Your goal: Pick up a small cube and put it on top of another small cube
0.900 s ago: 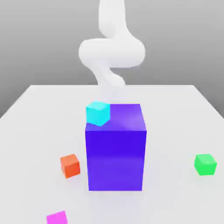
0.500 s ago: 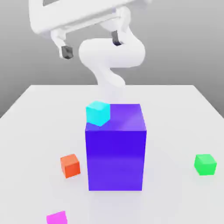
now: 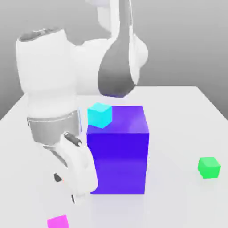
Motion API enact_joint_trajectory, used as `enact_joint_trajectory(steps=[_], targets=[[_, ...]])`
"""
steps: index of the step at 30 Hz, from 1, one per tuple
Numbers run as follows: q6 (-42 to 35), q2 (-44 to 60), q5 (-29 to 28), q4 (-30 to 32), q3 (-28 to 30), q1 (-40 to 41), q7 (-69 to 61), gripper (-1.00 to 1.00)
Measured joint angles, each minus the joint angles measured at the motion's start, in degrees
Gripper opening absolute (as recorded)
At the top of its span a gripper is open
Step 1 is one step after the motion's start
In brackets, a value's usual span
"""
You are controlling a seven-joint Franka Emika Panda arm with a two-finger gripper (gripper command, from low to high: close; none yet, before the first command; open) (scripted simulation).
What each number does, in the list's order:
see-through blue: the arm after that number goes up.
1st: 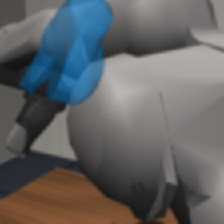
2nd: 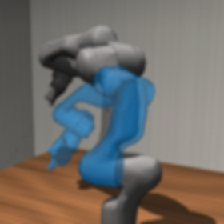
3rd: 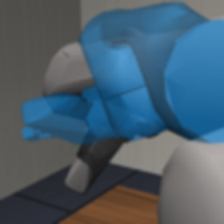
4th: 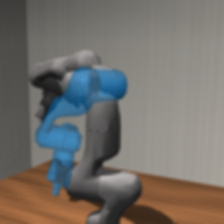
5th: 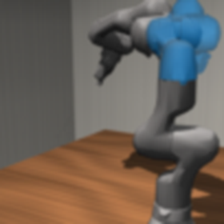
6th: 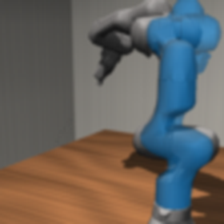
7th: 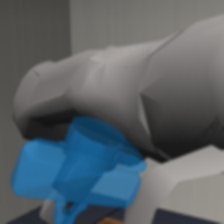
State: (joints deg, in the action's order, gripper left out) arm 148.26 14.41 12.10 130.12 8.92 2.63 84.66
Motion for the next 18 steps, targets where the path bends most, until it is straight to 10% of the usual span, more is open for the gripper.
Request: enact_joint_trajectory(steps=[7,8,18], targets=[[7.6,13.6,0.0,-1.5,1.6,0.1,6.4,0.00],[9.1,15.5,0.6,-1.9,0.9,0.6,6.0,-1.00],[5.5,10.7,-1.3,-0.8,2.5,-0.5,7.5,-1.00]])
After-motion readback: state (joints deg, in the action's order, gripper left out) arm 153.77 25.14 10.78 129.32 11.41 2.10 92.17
